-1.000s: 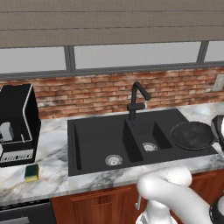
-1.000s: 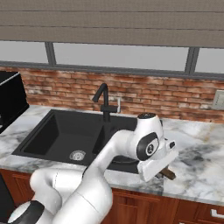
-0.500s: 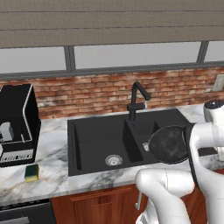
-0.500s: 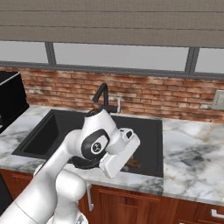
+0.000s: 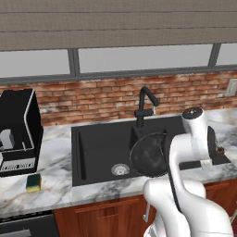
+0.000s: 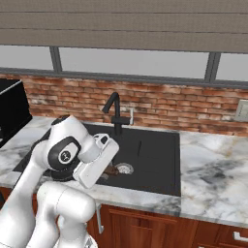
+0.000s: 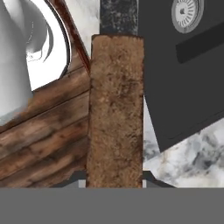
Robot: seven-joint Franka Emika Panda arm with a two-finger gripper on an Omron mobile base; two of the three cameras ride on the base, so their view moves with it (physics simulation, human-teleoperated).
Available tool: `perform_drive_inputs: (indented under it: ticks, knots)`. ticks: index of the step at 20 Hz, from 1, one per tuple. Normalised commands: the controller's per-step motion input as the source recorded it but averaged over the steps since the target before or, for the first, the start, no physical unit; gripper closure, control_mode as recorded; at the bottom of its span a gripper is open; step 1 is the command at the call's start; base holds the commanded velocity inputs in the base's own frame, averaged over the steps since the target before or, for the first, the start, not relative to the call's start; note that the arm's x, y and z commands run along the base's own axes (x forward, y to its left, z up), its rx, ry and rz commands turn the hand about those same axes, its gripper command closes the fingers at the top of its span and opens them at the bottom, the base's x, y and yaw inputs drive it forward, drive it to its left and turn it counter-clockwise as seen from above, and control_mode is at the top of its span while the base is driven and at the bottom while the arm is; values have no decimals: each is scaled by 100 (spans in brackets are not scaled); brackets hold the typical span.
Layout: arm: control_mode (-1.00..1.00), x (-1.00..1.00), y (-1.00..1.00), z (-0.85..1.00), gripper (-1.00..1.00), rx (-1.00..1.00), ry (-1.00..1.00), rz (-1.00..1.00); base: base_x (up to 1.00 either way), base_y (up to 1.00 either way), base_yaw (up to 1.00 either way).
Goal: Pick the pan and sponge and place them into the sink. Then turn on the water.
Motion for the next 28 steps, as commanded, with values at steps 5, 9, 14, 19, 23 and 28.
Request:
perform_drive_inputs:
  ticks: [5, 9, 14, 19, 23, 28]
  knots:
    - [-100, 62, 88, 0, 100, 0, 16, -8, 0, 0, 0]
    - [-100, 99, 62, 0, 100, 0, 26, -19, 0, 0, 0]
    - [-100, 92, 23, 0, 100, 5, 29, -22, 0, 0, 0]
    - [-100, 82, 42, 0, 100, 4, 26, -23, 0, 0, 0]
    - [-100, 62, 45, -2, 100, 7, 19, -17, 0, 0, 0]
    - [-100, 13, 42, -31, 100, 12, 14, -3, 0, 0, 0]
